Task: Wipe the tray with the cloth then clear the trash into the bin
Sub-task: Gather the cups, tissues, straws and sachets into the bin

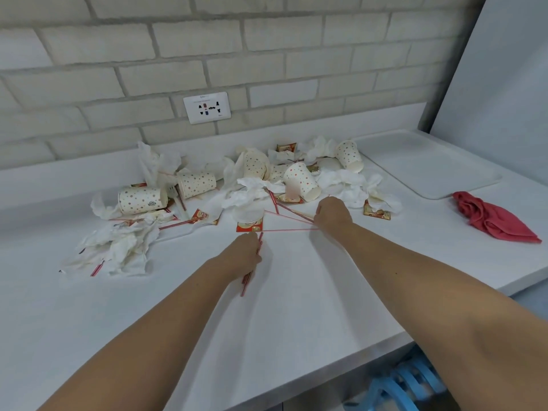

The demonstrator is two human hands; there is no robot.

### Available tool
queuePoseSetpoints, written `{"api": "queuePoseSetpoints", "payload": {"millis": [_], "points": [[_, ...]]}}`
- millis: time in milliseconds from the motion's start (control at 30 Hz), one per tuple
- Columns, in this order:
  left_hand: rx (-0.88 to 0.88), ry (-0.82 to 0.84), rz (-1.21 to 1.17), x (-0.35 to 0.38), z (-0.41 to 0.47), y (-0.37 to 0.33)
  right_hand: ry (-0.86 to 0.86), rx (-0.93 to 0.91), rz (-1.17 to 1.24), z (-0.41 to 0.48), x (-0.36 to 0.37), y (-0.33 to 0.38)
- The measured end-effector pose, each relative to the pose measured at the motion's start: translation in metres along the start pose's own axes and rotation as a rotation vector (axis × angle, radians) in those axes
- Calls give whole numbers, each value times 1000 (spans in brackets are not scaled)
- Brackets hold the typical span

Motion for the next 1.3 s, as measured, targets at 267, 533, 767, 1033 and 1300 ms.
{"api": "queuePoseSetpoints", "payload": {"millis": [267,533,767,1033,1300], "points": [[-62,13,-72,-9,12,-3,96,-96,-120,16,19,15],[67,192,147,17,14,-41,304,-251,-315,20,28,30],[249,192,342,32,13,-76,389,-400,-457,12,38,25],[321,124,351,32,27,-99,407,-391,-524,14,38,7],[359,53,402,33,37,-100,501,-326,-353,18,30,-12]]}}
Point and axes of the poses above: each hand's wrist, its own z-axis towards the middle knuckle, its own x-axis out of the palm, y = z × x, the point moved 10 cm from there along z, towards the middle knuckle, and after that the axes turned 3 degrees about -y, right-handed, at the moved point
